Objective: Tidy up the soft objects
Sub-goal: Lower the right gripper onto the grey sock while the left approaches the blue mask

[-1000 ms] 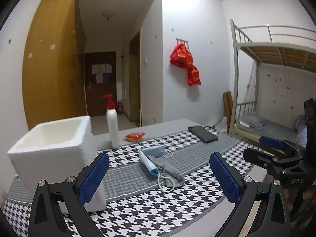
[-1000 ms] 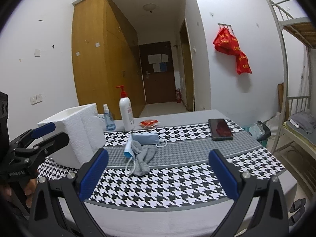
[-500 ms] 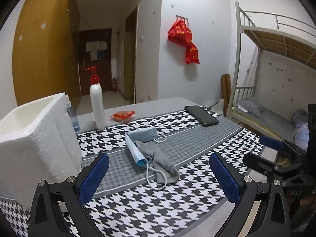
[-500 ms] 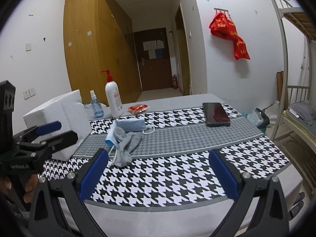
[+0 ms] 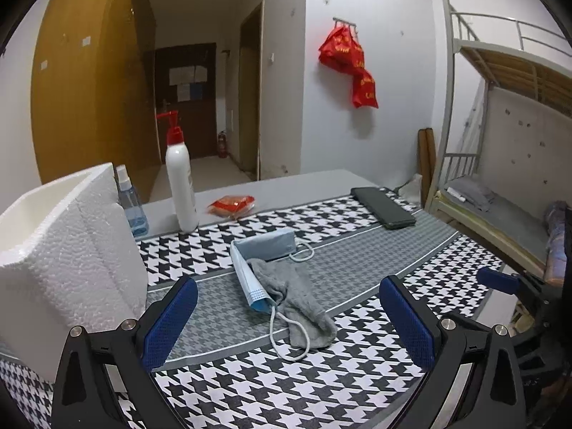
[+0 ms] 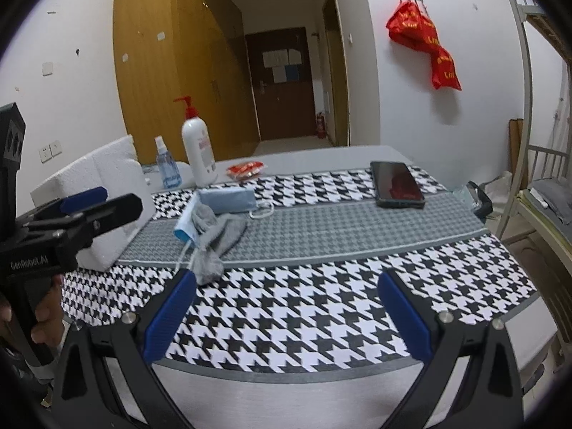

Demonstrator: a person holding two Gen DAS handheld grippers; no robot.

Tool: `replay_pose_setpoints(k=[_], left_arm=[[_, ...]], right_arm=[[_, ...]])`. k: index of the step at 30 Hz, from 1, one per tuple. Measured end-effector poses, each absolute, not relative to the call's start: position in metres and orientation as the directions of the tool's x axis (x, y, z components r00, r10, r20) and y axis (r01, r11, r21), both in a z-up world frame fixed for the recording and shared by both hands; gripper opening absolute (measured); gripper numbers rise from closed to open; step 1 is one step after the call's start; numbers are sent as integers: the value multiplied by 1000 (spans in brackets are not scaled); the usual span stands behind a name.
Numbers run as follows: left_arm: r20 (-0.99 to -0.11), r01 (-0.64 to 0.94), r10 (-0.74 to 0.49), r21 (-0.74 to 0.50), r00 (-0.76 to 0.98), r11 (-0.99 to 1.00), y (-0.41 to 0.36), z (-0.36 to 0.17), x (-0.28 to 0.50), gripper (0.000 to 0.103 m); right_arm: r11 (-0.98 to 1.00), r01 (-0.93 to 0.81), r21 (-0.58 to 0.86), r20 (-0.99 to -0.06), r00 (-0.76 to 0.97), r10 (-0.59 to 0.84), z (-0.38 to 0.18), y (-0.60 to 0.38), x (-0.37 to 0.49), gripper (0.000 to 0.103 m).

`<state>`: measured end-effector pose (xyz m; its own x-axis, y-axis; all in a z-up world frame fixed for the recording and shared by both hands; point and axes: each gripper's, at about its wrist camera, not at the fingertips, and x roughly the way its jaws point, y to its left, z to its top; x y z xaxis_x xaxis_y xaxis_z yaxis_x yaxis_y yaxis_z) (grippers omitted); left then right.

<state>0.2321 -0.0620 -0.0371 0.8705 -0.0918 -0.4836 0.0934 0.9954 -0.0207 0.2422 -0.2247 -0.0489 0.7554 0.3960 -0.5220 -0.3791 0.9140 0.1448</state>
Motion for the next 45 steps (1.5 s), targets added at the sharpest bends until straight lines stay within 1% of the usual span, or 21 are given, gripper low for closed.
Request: replay_pose_setpoints(k=[2, 6, 11, 14, 16, 19, 28, 32, 35, 37, 39, 40, 42, 44, 45], left_arm=[[-489, 75, -71, -11, 870, 997, -62, -41, 238, 102], [-527, 55, -55, -14, 848, 998, -62, -50, 254, 102], [-557, 42, -15, 35, 831, 998, -67, -61, 271, 102], [-568, -1, 24, 42, 823, 999, -63, -63, 283, 101], [-571, -22, 51, 59, 819, 998, -63, -65, 292, 94], [-589, -36, 76, 79, 804, 996, -61, -68, 304, 87], [-652, -89, 47, -30, 757, 996, -35, -77, 319, 86], [-682, -133, 64, -49, 728, 990, -25, -83, 323, 86], [-682, -160, 73, -65, 728, 985, -18, -83, 320, 83], [-677, -174, 82, -69, 731, 982, -14, -82, 317, 82], [-685, -170, 72, -77, 725, 982, -13, -84, 318, 82], [-691, -165, 62, -84, 721, 983, -12, -86, 319, 81], [-696, -166, 55, -93, 716, 982, -10, -88, 321, 81], [-701, -170, 49, -104, 711, 980, -7, -90, 322, 81], [-704, -178, 54, -104, 708, 979, -6, -91, 323, 81]], right_arm=[[913, -379, 149, -533, 747, 397, -52, -226, 245, 102], [910, -389, 144, -548, 734, 401, -55, -225, 248, 102], [909, -393, 140, -562, 724, 400, -59, -225, 255, 102], [906, -396, 148, -572, 713, 405, -63, -223, 260, 102], [902, -406, 146, -578, 705, 411, -65, -220, 262, 102], [894, -422, 154, -582, 692, 427, -68, -214, 266, 102], [841, -514, 170, -601, 622, 502, -67, -187, 276, 102], [825, -536, 178, -626, 585, 516, -69, -175, 288, 102], [816, -546, 188, -641, 562, 523, -70, -167, 296, 102], [810, -556, 187, -647, 550, 527, -71, -162, 300, 99], [806, -562, 187, -656, 539, 528, -72, -158, 304, 92], [804, -564, 187, -660, 534, 528, -73, -156, 306, 91], [800, -569, 192, -672, 518, 529, -76, -152, 312, 80], [789, -578, 207, -679, 496, 541, -78, -147, 316, 77], [784, -584, 212, -682, 486, 547, -78, -144, 318, 73]])
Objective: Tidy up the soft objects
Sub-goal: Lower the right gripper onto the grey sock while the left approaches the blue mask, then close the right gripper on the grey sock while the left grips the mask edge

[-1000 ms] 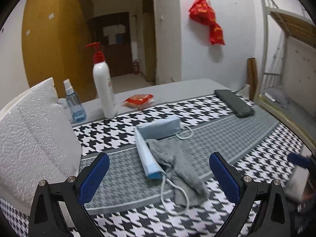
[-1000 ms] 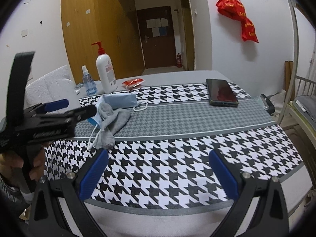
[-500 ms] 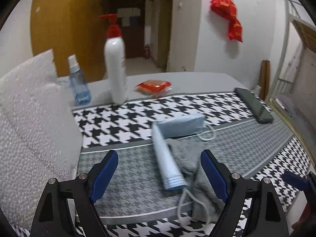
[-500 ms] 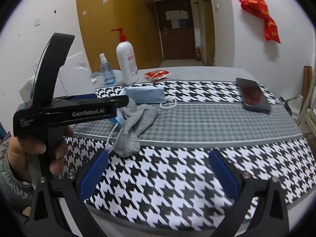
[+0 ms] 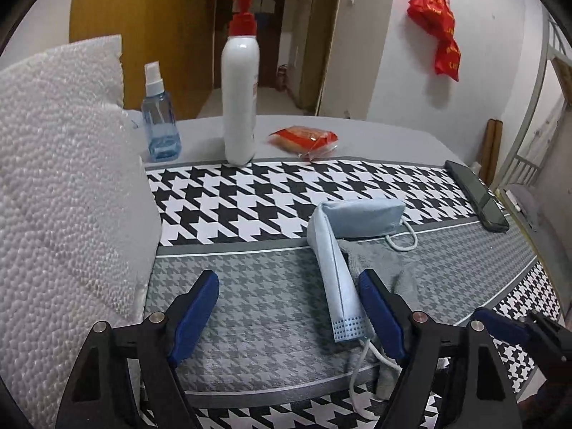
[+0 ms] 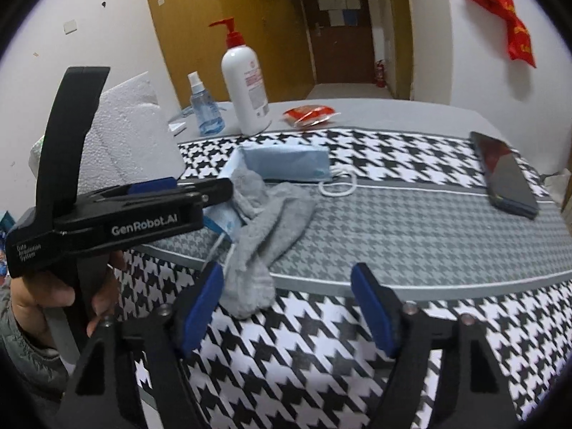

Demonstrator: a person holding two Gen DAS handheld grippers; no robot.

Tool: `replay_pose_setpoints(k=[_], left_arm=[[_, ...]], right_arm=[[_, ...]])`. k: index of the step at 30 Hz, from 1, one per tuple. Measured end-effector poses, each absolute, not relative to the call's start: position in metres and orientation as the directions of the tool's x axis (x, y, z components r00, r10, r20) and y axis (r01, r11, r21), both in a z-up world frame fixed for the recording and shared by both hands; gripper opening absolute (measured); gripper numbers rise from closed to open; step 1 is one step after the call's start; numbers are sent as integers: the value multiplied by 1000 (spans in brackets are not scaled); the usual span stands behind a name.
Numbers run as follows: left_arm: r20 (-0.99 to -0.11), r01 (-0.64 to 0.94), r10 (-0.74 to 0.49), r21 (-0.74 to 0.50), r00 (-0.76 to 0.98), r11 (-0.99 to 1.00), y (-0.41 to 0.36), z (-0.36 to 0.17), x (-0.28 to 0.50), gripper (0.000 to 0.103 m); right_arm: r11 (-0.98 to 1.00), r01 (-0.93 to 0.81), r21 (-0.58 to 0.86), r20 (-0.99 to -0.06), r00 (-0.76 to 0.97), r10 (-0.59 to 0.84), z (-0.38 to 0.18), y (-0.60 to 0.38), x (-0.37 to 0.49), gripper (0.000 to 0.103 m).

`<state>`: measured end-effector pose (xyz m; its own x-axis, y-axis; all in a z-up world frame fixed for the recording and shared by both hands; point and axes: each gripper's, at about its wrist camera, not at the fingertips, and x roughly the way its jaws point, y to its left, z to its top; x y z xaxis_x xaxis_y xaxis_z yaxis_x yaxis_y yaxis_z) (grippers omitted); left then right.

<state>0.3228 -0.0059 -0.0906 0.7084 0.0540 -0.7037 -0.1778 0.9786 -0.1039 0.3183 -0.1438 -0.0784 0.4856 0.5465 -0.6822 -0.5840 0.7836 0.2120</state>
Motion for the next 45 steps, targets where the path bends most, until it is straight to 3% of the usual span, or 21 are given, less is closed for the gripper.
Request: replay_pose_setpoints(k=[5, 9, 17, 18, 21, 33, 35, 40, 45], left_arm=[[-705, -174, 49, -106, 707, 979, -4, -91, 323, 81], [-703, -170, 50, -102, 709, 980, -4, -91, 323, 81], [-693, -132, 25, -102, 721, 986, -10, -90, 322, 82], [-694, -129, 24, -101, 720, 986, -11, -90, 322, 82], [-692, -130, 21, -106, 722, 986, -10, -90, 322, 82], [-708, -112, -13, -130, 706, 985, -10, -97, 335, 82], [-708, -119, -3, -124, 706, 985, -10, -98, 337, 78], [-757, -101, -30, -127, 652, 987, -10, -109, 348, 39], [-757, -102, -19, -112, 653, 988, -11, -110, 349, 30]], right_arm=[[771, -603, 206, -706, 454, 544, -81, -128, 326, 71], [770, -610, 187, -728, 441, 525, -83, -118, 329, 50], [773, -617, 147, -758, 432, 488, -89, -103, 332, 47], [774, -618, 136, -760, 437, 482, -89, -102, 331, 37], [781, -613, 119, -762, 448, 467, -90, -102, 331, 25], [822, -559, 105, -769, 479, 423, -91, -153, 313, 23], [825, -554, 110, -766, 482, 426, -91, -159, 308, 23], [830, -546, 113, -764, 487, 424, -94, -163, 304, 23], [832, -544, 105, -764, 492, 418, -95, -167, 299, 23]])
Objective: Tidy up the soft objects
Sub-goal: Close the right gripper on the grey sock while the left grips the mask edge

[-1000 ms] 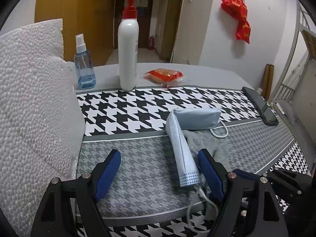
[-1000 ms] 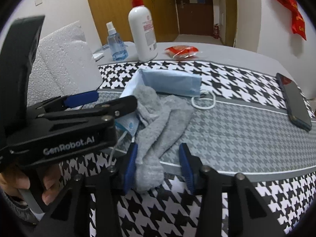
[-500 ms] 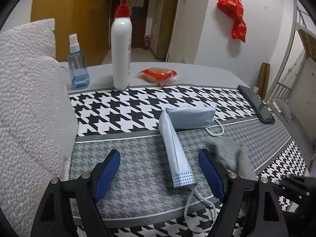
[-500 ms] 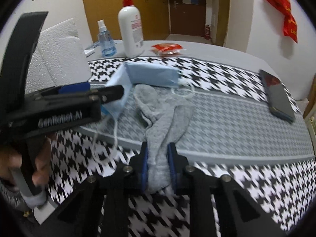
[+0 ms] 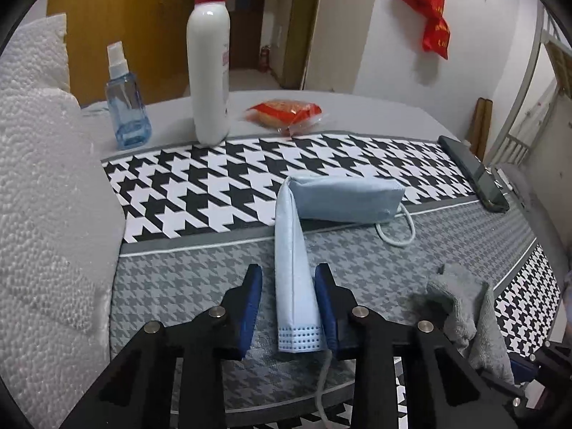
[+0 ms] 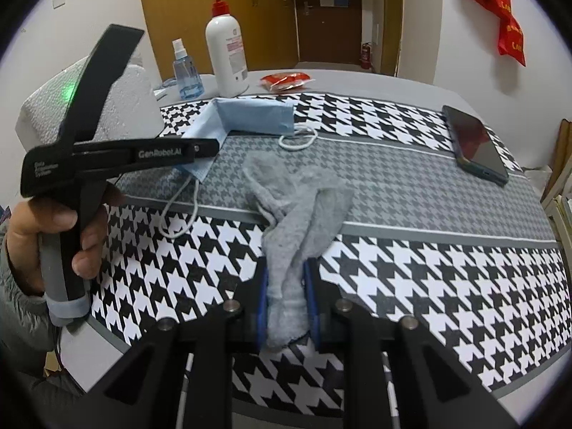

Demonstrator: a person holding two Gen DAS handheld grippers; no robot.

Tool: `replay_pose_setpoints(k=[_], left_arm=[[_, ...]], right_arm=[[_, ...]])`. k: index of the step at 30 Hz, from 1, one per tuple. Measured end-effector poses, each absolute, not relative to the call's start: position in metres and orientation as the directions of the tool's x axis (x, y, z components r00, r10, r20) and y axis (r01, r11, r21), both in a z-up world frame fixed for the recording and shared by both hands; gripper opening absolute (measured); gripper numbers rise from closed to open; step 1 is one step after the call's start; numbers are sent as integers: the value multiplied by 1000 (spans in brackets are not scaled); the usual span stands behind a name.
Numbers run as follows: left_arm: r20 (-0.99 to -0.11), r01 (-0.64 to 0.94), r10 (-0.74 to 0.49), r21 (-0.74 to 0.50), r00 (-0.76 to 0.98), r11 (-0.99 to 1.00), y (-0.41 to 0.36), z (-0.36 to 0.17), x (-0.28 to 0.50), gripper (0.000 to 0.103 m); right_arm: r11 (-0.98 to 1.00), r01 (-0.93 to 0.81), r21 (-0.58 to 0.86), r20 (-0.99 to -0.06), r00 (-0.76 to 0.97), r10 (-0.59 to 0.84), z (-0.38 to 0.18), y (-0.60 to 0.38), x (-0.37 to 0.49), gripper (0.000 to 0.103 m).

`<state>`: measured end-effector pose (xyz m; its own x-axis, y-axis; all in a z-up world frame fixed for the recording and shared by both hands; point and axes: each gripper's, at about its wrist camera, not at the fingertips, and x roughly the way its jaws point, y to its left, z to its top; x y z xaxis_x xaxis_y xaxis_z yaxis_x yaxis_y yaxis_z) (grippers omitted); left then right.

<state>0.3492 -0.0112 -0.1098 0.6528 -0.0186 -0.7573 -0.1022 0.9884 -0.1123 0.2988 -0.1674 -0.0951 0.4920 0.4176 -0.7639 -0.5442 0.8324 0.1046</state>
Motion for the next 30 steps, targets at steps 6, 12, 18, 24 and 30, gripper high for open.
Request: replay_pose_setpoints(k=[6, 12, 18, 24, 30], left_arm=[[-754, -86, -42, -130, 655, 988, -8, -110, 352, 8], [-724, -50, -58, -127, 687, 991, -13, -103, 347, 8], [-714, -41, -68, -135, 697, 990, -13, -100, 344, 8], [-700, -31, -78, -142, 710, 989, -14, -97, 341, 8], [-692, -19, -84, -140, 717, 990, -16, -96, 338, 8]], right_arm=[[839, -543, 47, -767, 518, 378, -94, -164, 296, 36], [850, -525, 39, -746, 550, 375, -86, -166, 299, 62], [848, -529, 36, -748, 549, 374, -87, -155, 309, 62], [860, -509, 29, -766, 542, 347, -94, -152, 313, 61], [861, -508, 9, -768, 548, 331, -96, -149, 311, 45]])
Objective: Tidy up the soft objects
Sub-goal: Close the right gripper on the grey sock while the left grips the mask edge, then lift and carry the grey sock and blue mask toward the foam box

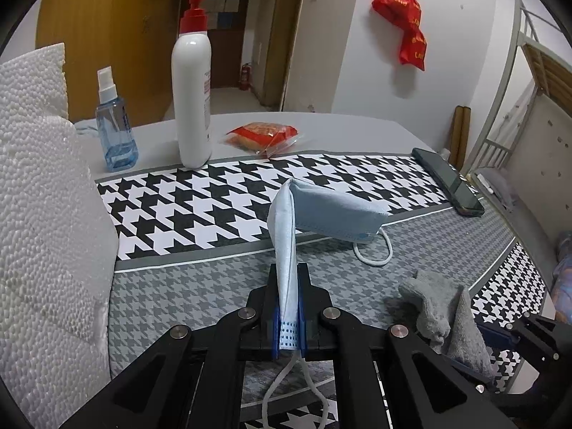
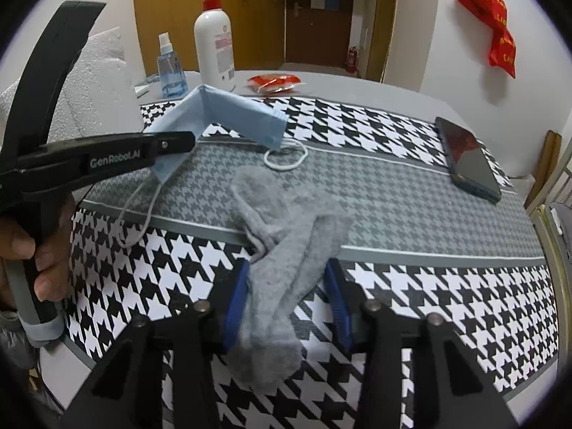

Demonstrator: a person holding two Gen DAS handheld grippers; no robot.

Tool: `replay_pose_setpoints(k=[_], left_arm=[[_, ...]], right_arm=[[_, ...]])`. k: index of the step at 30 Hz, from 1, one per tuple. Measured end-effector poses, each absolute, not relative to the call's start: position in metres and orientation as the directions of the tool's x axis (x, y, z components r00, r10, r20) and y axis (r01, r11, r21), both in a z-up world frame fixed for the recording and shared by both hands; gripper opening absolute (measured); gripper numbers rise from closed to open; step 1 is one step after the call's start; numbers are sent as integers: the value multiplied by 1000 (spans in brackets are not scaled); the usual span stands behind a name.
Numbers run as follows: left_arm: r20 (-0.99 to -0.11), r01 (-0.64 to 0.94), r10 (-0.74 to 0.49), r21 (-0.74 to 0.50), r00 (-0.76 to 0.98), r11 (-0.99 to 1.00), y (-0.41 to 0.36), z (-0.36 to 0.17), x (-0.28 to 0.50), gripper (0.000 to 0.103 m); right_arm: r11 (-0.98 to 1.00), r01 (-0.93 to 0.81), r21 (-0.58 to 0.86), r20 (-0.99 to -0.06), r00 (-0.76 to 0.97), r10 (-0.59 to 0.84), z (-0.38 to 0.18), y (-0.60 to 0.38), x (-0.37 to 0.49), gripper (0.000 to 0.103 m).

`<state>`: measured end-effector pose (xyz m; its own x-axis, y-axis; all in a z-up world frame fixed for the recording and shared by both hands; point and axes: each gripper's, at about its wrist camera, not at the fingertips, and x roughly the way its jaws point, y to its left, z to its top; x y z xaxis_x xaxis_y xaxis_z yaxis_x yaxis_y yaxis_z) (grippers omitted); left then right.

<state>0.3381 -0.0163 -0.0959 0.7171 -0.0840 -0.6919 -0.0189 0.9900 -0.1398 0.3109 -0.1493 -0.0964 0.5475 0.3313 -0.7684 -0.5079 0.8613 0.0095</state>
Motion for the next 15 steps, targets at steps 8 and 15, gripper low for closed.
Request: replay_pose_setpoints(k=[8, 15], left_arm=[[-678, -23, -71, -129, 731, 991, -15, -92, 335, 8], [-646, -28, -54, -116, 762, 993, -13, -84, 326, 8]], right_arm=[[866, -500, 22, -747, 567, 347, -97, -147, 304, 24], [875, -478, 72, -733, 570, 372, -96, -152, 298, 24]])
